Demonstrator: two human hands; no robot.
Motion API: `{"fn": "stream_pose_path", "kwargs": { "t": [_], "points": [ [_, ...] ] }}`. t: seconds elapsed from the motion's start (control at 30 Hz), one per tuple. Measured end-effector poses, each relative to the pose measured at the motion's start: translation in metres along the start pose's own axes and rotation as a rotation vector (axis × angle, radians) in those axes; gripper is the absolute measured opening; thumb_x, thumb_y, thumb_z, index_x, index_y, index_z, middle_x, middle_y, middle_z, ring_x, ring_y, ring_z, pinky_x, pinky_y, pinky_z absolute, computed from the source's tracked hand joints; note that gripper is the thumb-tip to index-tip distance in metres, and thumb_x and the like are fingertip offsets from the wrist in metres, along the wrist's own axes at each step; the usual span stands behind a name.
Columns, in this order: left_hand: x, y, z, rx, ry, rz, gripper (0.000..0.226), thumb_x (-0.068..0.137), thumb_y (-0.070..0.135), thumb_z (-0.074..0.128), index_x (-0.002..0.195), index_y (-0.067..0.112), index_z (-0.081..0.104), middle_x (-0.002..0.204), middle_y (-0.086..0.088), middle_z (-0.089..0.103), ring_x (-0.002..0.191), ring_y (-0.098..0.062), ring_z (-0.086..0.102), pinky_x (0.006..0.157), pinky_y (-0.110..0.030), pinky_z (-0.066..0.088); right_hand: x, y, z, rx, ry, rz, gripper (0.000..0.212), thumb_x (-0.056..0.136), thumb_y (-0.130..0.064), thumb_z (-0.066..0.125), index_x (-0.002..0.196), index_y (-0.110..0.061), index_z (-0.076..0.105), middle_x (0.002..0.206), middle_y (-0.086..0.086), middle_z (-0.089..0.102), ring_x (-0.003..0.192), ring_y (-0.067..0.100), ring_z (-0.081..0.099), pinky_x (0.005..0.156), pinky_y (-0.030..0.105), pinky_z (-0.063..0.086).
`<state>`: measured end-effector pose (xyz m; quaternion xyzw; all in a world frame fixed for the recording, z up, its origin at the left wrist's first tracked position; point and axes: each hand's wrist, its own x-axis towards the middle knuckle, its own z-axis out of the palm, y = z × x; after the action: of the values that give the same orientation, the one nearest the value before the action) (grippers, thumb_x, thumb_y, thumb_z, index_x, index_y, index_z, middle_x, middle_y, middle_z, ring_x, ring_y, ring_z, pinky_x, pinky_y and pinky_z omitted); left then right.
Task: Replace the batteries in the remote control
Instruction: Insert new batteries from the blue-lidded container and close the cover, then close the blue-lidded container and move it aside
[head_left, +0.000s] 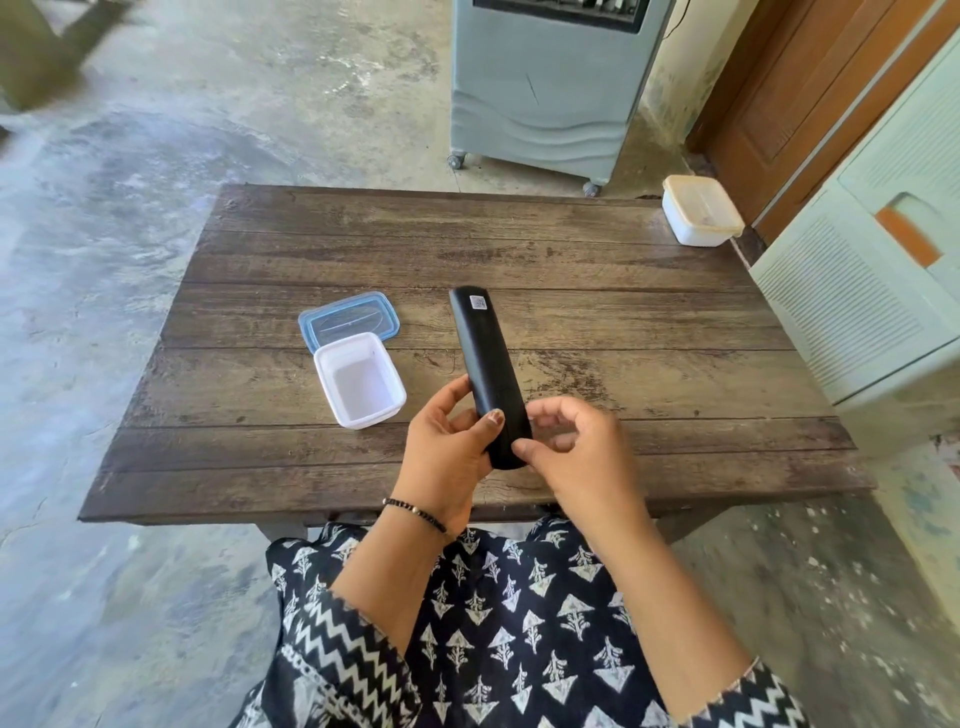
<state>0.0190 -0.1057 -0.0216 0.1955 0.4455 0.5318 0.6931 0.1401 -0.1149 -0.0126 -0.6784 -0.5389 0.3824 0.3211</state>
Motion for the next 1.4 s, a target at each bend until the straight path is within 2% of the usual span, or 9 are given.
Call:
{"fn": "stream_pose_path", "kwargs": {
  "t": [0.13,0.27,0.47,0.67,0.87,1.07,1.2,1.3,1.4],
  "points": [
    [0.000,-0.002,0.000,0.004,0.028,-0.005,0.036,0.092,-0.002,0.044,0.126,0.010,0.050,0.098,-0.019,0.067,0.078,-0.031,0.065,0.051,-0.023,0.055,-0.006,-0.005,0.009,-0.165,0.029,-0.131,0.045,0.068,-0.022,0.080,0.110,-0.017,0.063,0.099,-0.008,0.059,0.081,0.002,0.058,0.072,0.016,0.051],
    [0.005,-0.005,-0.003,0.120,-0.002,0.019,0.040,0.095,-0.002,0.035,0.121,0.022,0.054,0.112,-0.023,0.065,0.104,-0.041,0.062,0.082,-0.038,0.056,0.001,-0.005,0.011,-0.150,-0.027,-0.072,0.041,0.068,-0.026,0.079,0.107,-0.024,0.065,0.091,-0.011,0.067,0.073,0.000,0.062,0.067,0.023,0.056],
    [0.024,-0.003,-0.005,0.459,-0.056,0.111,0.055,0.084,-0.019,0.042,0.117,0.021,0.060,0.106,-0.008,0.069,0.093,-0.020,0.067,0.078,-0.027,0.057,0.019,-0.003,0.004,0.054,-0.139,0.046,0.026,0.073,-0.010,0.067,0.088,-0.032,0.066,0.083,-0.010,0.071,0.076,0.008,0.067,0.072,0.030,0.057],
    [0.038,-0.007,0.001,0.847,0.098,0.180,0.047,0.077,0.005,0.068,0.116,0.030,0.058,0.097,0.006,0.071,0.077,-0.010,0.069,0.079,-0.032,0.056,0.045,0.000,-0.003,0.320,-0.215,0.224,0.033,0.079,0.009,0.054,0.079,-0.022,0.067,0.083,0.004,0.073,0.074,0.018,0.068,0.069,0.034,0.059],
    [0.032,-0.014,-0.001,0.938,0.107,0.104,0.045,0.075,0.007,0.070,0.116,0.022,0.060,0.096,0.005,0.071,0.078,-0.019,0.069,0.081,-0.036,0.057,0.040,0.017,-0.004,0.239,-0.237,0.286,0.029,0.081,0.010,0.056,0.096,-0.010,0.069,0.078,0.000,0.069,0.070,0.012,0.066,0.070,0.036,0.059],
    [0.022,-0.016,0.000,1.011,0.104,0.118,0.044,0.076,0.008,0.069,0.116,0.024,0.059,0.098,0.009,0.069,0.067,-0.013,0.065,0.074,-0.028,0.055,0.029,0.025,-0.005,-0.042,-0.106,0.119,0.027,0.079,-0.001,0.064,0.096,-0.019,0.072,0.072,0.004,0.067,0.069,0.026,0.064,0.073,0.045,0.057],
    [0.012,-0.008,-0.003,0.993,0.117,0.134,0.031,0.080,0.014,0.066,0.106,0.027,0.057,0.090,0.019,0.063,0.074,-0.012,0.067,0.076,-0.032,0.057,0.023,0.023,-0.006,-0.205,-0.027,0.066,0.024,0.083,-0.011,0.064,0.106,-0.016,0.068,0.082,-0.004,0.062,0.071,0.012,0.056,0.068,0.031,0.049],
    [0.006,0.009,-0.015,0.997,0.206,0.269,0.034,0.082,0.014,0.065,0.114,0.021,0.057,0.099,0.012,0.062,0.077,-0.001,0.061,0.075,-0.023,0.053,0.021,0.007,-0.002,-0.298,0.076,-0.112,0.022,0.083,-0.011,0.063,0.105,-0.016,0.067,0.089,-0.004,0.060,0.073,0.008,0.054,0.072,0.025,0.050],
    [0.002,0.032,-0.035,1.047,0.395,0.471,0.031,0.082,0.013,0.063,0.113,0.018,0.060,0.109,0.004,0.062,0.084,-0.009,0.061,0.076,-0.027,0.051,0.032,-0.017,0.017,-0.284,0.018,-0.297,0.019,0.083,-0.006,0.062,0.099,-0.013,0.069,0.090,-0.002,0.064,0.075,0.009,0.057,0.073,0.023,0.051]
  ]
}}
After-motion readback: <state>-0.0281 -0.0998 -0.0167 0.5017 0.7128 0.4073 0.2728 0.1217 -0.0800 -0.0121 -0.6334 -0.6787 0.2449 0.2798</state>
